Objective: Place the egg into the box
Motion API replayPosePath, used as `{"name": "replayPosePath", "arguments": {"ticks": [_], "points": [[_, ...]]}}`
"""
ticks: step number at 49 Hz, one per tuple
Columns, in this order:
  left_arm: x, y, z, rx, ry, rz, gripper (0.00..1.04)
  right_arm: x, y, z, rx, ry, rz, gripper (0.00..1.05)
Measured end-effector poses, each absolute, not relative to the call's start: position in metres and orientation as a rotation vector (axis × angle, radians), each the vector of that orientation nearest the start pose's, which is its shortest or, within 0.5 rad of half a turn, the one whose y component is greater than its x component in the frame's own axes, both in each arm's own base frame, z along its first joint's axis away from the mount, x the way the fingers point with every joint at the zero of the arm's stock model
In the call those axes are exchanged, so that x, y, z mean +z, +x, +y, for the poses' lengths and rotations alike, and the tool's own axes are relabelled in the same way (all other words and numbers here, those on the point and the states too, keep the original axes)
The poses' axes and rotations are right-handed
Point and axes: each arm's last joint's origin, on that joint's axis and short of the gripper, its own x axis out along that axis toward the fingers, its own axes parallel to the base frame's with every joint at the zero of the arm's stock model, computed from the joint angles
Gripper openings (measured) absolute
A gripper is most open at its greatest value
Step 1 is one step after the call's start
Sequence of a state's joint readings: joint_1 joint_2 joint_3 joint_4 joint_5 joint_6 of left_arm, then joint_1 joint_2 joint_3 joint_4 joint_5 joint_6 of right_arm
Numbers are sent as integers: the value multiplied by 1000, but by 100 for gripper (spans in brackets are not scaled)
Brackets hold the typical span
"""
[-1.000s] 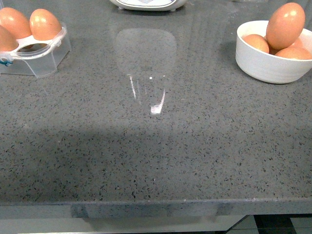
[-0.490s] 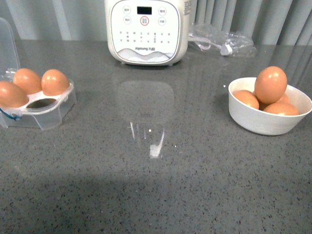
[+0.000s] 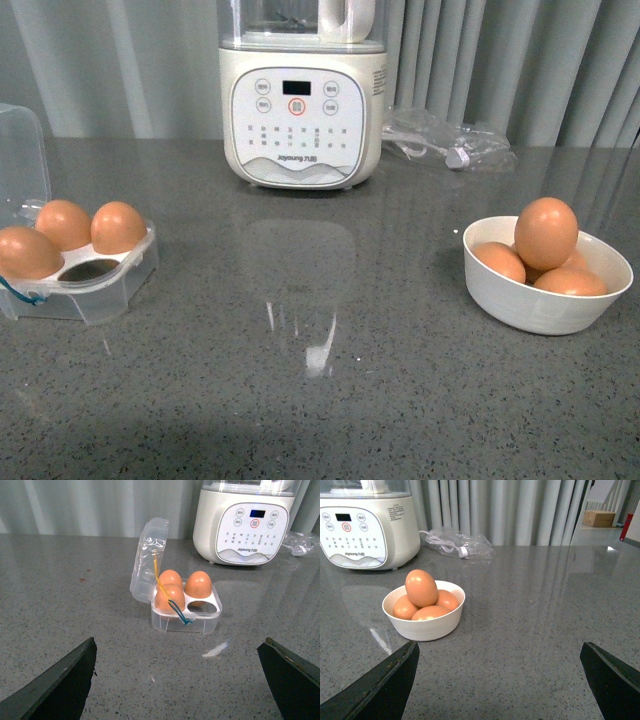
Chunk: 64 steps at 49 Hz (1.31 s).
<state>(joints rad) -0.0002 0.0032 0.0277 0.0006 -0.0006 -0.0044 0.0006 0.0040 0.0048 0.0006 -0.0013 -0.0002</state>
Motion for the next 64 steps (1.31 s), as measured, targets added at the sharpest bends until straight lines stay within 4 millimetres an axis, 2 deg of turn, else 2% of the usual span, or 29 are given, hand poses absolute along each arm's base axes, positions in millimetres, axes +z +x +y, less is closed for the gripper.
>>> {"name": "replayPosePath", "arguments": {"ticks": [17,24,31,40,48,58,64], "points": [[173,96,0,0,-4,-25,98,165,98,0,2,0,-1,98],[173,96,0,1,-4,-25,98,169,105,0,-171,156,127,98],[173,96,0,0,-4,-25,98,187,128,6,-100,168,147,98],[173,96,0,0,-4,-25,98,198,160,17,67,14,164,98],[173,96,0,0,-4,-25,98,196,199,22,135,-161,187,98],[173,96,0,0,-4,-25,98,194,220,30,340,-181,155,98],[173,96,0,0,-4,-25,98,190,235,33,338,-224,165,98]]}}
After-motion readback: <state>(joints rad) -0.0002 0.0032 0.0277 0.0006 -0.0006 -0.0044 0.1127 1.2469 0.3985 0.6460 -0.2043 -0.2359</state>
